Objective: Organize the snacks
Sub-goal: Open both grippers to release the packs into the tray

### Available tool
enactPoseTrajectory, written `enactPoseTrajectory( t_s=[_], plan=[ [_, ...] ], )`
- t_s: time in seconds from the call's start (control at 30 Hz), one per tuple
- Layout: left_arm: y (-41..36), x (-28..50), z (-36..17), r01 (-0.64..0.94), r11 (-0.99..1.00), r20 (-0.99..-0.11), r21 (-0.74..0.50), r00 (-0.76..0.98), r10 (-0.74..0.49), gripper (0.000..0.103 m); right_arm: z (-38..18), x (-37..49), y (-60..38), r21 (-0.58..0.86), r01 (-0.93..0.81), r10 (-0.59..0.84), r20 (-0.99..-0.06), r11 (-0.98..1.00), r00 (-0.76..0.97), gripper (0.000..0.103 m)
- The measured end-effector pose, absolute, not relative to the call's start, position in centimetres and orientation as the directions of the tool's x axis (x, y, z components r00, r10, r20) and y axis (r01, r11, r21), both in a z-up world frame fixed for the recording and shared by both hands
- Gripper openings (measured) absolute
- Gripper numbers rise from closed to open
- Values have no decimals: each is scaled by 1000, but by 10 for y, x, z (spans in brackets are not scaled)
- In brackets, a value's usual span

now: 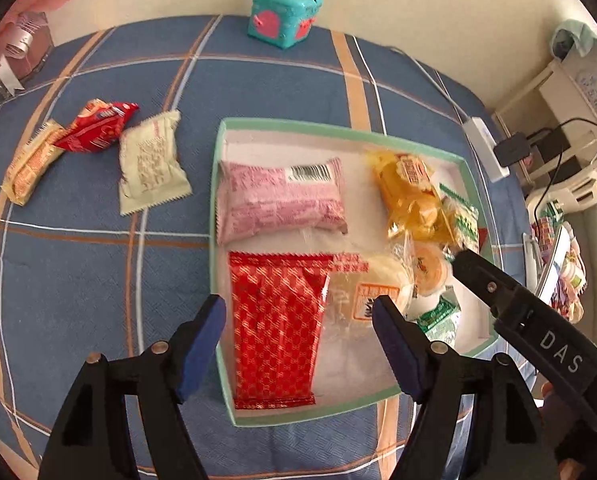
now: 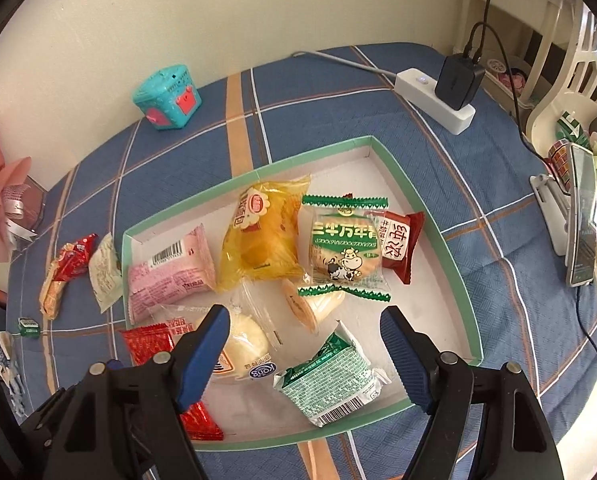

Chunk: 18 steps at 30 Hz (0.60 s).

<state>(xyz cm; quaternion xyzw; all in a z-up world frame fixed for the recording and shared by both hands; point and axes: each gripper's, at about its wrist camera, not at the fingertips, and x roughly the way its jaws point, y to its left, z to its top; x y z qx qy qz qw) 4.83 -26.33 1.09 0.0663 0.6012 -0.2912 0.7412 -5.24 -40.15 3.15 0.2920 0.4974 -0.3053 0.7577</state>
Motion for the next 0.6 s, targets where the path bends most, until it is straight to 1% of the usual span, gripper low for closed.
enactPoseTrajectory(
  t_s=[0.13, 0.4, 0.6],
  plan=[
    [-248, 60, 18, 470, 853, -926, -229, 164, -339, 76, 30, -54, -405, 145, 763, -171, -932, 630, 318, 81],
    [-205, 88, 25, 321, 926, -913, -201, 282, -296, 76, 28, -51, -405, 144, 756, -166, -934, 639, 317, 81],
    [-178, 104, 26, 226, 955, -905, -191, 336, -261, 76, 26, -48, -402, 140, 747, -158, -936, 650, 314, 80]
  ],
)
